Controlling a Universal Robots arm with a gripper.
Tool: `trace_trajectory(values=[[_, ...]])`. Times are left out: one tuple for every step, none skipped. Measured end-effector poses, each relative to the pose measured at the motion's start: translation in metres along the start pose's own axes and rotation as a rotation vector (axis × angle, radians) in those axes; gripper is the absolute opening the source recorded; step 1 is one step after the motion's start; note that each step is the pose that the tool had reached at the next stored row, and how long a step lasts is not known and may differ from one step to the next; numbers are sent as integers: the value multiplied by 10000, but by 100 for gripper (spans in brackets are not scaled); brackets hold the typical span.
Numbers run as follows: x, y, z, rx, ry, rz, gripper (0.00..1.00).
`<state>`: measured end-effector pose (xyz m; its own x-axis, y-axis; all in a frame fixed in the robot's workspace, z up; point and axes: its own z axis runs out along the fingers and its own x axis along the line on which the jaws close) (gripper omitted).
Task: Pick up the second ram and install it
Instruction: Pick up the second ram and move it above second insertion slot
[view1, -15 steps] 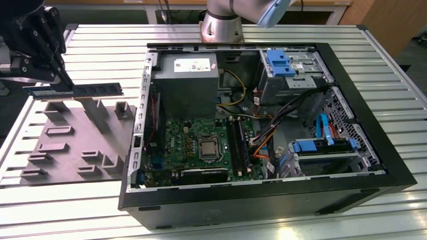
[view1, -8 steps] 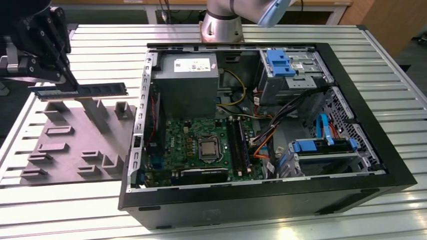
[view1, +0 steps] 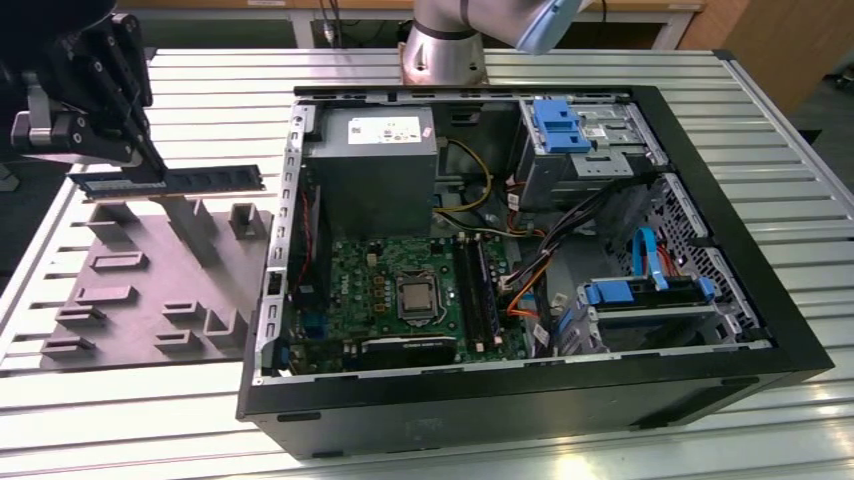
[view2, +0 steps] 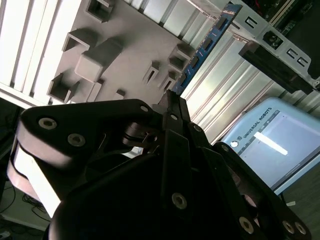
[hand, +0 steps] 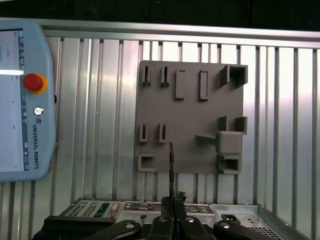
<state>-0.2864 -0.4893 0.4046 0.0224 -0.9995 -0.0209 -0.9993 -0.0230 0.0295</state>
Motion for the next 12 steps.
trace_trajectory(values=[[0, -9, 0, 1, -1, 0, 12], [1, -18, 0, 1, -1, 0, 12], [1, -28, 0, 1, -1, 0, 12], [1, -37, -1, 1, 0, -1, 12], [1, -46, -1, 1, -1, 0, 12], [1, -55, -2, 0, 0, -1, 12], [2, -64, -1, 1, -1, 0, 12], [2, -74, -2, 1, -1, -1, 12], [2, -82, -2, 0, 0, -1, 12], [2, -91, -2, 1, -1, -1, 12], [2, -99, -3, 1, -1, 0, 12], [3, -108, -3, 0, 0, 0, 12]])
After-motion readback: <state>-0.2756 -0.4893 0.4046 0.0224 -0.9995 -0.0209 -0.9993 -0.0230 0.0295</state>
